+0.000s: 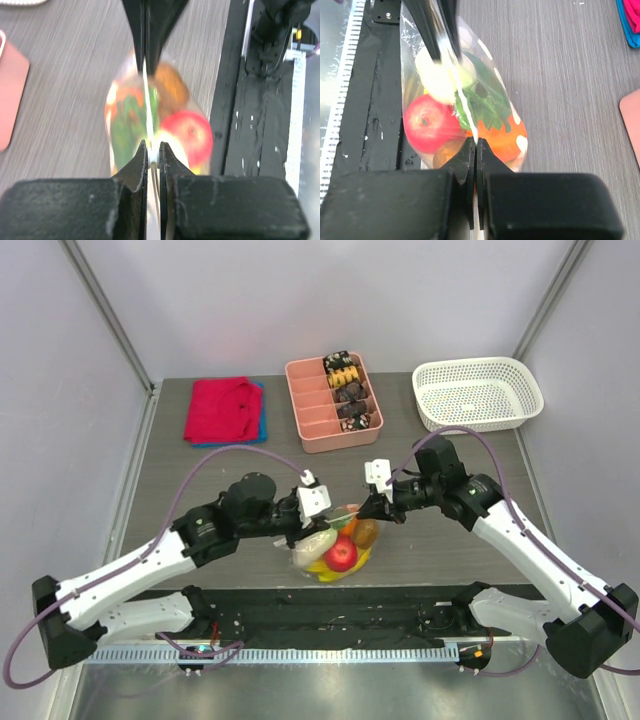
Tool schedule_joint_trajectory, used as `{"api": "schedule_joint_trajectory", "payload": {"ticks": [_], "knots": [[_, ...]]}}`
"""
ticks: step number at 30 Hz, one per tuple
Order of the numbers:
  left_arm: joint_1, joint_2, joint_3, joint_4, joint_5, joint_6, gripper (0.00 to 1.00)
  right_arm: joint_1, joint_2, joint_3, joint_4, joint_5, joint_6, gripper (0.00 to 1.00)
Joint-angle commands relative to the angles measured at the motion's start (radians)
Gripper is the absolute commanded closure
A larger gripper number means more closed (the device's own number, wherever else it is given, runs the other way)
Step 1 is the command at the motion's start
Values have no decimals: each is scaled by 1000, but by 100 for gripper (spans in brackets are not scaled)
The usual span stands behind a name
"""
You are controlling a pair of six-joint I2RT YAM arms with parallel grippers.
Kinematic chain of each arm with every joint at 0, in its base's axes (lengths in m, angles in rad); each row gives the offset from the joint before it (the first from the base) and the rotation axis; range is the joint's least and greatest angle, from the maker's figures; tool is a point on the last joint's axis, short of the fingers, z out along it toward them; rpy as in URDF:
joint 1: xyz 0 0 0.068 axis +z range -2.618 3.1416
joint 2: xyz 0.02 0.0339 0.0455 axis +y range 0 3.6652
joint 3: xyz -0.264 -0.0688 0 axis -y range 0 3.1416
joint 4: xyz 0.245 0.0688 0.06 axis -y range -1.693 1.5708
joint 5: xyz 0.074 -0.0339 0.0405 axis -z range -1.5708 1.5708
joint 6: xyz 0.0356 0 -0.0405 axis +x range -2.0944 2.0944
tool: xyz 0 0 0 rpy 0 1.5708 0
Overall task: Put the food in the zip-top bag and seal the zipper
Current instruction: Zip the zipper food storage bag at the center of the board, then place the zipper food storage bag at the center of the board.
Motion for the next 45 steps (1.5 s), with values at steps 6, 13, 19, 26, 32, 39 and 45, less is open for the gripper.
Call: {"api": "schedule_joint_trajectory", "payload": {"ticks": [6,13,19,26,32,39,45], "knots": [[44,-241,-57,-336,-71,48,100,-52,-5,36,-22,30,-65,99],[52,-317,-57,-498,-135,105,100,-54,32,64,-27,34,-59,99],[56,-306,-7,-411,-86,105,44,-54,71,91,-21,8,-27,99],[52,-76,103,-269,-12,10,42,-54,97,114,10,-12,41,99],[53,16,70,-64,-135,71,41,-56,78,116,16,-22,62,99],[67,186,135,-138,-5,41,72,-56,101,134,47,-12,64,99],[291,251,230,-127,125,27,100,-74,167,197,77,42,-25,99]]}}
